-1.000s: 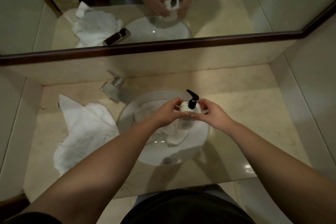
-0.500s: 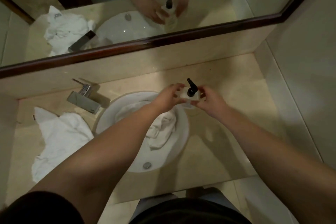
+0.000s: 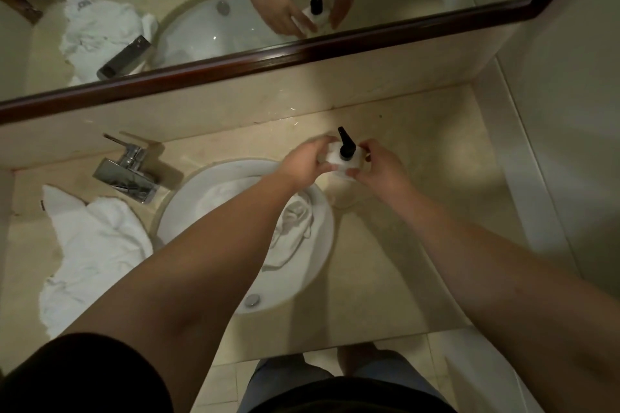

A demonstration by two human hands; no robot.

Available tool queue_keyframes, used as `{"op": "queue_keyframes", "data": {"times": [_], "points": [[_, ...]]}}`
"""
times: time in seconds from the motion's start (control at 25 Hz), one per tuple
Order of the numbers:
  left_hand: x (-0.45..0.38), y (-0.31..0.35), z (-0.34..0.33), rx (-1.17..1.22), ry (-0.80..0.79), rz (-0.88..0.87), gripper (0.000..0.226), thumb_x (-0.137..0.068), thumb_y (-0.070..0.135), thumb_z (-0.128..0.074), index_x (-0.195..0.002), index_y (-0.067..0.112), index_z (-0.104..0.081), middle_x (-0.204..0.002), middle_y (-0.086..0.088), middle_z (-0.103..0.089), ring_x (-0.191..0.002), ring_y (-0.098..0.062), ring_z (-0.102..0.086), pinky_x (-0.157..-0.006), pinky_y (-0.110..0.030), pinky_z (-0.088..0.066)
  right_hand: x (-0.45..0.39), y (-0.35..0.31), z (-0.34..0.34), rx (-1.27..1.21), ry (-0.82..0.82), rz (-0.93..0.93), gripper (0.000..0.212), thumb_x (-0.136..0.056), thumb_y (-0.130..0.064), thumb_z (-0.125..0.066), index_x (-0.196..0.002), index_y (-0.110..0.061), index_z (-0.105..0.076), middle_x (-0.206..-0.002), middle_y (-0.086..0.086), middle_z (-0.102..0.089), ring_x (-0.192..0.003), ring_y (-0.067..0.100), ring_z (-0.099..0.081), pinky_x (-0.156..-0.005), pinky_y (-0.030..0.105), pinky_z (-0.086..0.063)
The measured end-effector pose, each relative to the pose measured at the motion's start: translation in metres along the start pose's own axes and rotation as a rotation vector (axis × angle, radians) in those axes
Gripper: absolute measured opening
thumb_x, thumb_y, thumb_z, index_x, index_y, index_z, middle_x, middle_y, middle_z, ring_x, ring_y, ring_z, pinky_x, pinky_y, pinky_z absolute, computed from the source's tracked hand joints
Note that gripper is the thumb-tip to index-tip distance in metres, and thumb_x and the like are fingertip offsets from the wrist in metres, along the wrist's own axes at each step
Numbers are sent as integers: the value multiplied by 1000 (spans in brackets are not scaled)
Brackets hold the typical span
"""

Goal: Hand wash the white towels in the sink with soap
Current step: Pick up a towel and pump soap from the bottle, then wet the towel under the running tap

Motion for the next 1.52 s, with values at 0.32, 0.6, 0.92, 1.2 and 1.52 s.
{"op": "queue_keyframes", "data": {"times": [0.32, 0.6, 0.92, 1.2, 1.52], "points": [[32, -10, -3, 149, 116, 148, 81, -92, 28, -69, -156, 35, -20, -145, -9, -44, -121, -24, -54, -98, -30, -43, 7, 11, -10, 115, -9, -97, 92, -75, -56, -70, -145, -7, -35, -135, 12, -56, -120, 33, -56, -95, 37, -47], [95, -53, -15, -42, 108, 249, 68, -98, 34, -59, -156, 33, -23, -141, -12, -45, -125, -27, -48, -96, -34, -43, 47, 17, -24, 431, -93, -56, 61, -89, -58, -58, -123, -7, -60, -125, 14, -57, -117, 32, -53, -98, 41, -42], [160, -99, -3, -202, 199, 410, 59, -101, 43, -48, -154, 25, -31, -151, -10, -38, -138, -27, -36, -105, -41, -41, 69, -46, -67, 549, -240, 194, 61, -96, -56, -48, -141, -14, -44, -143, 10, -46, -132, 29, -41, -106, 42, -34], [232, -166, 23, -7, 373, 579, 56, -99, 39, -52, -151, 23, -39, -149, -11, -42, -136, -28, -37, -106, -39, -37, 74, -126, -132, 608, -267, 365, 62, -96, -57, -46, -144, -18, -41, -146, 7, -44, -134, 26, -40, -109, 40, -30], [287, -246, 66, -18, 428, 637, 53, -98, 36, -52, -147, 20, -43, -140, -15, -48, -130, -32, -42, -104, -41, -39, 53, -209, -194, 559, -247, 329, 50, -97, -48, -52, -133, -13, -52, -136, 11, -52, -127, 29, -45, -103, 41, -38]]}}
Point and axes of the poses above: each hand's wrist, its own x-axis away from the middle knuckle, its own z-axis out of the back of the hand, y = z × x, the point moved 5 cm from there along -x, towards the middle knuckle
